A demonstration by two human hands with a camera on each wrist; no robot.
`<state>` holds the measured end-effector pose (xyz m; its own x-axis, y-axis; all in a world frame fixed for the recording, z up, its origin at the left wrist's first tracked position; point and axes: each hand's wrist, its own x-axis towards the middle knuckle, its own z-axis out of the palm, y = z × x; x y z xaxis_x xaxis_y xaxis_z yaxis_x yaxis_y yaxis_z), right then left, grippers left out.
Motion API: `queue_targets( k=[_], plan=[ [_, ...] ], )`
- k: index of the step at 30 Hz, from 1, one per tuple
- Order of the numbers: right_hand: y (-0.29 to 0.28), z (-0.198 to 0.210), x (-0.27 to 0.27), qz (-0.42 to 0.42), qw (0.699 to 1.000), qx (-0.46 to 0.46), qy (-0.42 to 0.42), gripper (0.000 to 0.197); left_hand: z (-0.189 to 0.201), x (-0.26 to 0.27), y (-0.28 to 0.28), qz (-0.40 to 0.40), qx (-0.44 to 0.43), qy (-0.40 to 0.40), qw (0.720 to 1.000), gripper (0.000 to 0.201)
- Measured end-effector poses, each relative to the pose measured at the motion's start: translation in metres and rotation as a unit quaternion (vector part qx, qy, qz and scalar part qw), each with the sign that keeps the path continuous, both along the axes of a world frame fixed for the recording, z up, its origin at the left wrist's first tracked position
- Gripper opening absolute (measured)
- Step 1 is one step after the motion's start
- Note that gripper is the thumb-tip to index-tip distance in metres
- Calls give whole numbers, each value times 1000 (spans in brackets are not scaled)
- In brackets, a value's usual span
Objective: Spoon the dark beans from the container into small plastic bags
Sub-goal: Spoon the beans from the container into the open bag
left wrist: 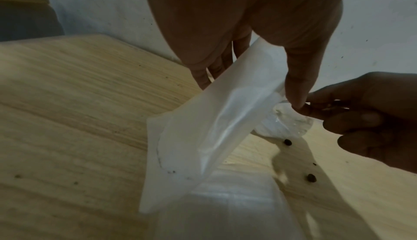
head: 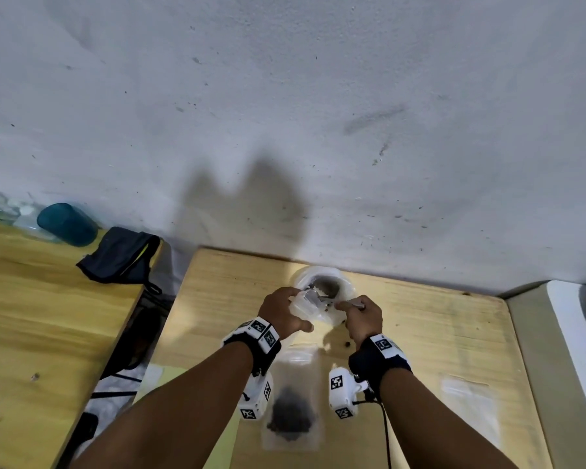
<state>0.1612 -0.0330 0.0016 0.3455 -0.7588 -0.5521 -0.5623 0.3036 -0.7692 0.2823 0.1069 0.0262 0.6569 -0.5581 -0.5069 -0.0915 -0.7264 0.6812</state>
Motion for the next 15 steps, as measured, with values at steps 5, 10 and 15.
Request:
queue_targets(
  k=[5, 10, 15],
  plan=[
    [-11, 6, -12, -50, 998, 17, -18, 22, -1, 1, 3, 13, -10, 9, 1000, 86],
    [-23, 27, -28, -96, 992, 29, -75, 24, 3, -2, 0, 11, 3, 9, 1000, 85],
    [-38, 46, -43, -106, 985, 21, -132, 28, 9, -5, -4, 15, 7, 4, 1000, 85]
  ],
)
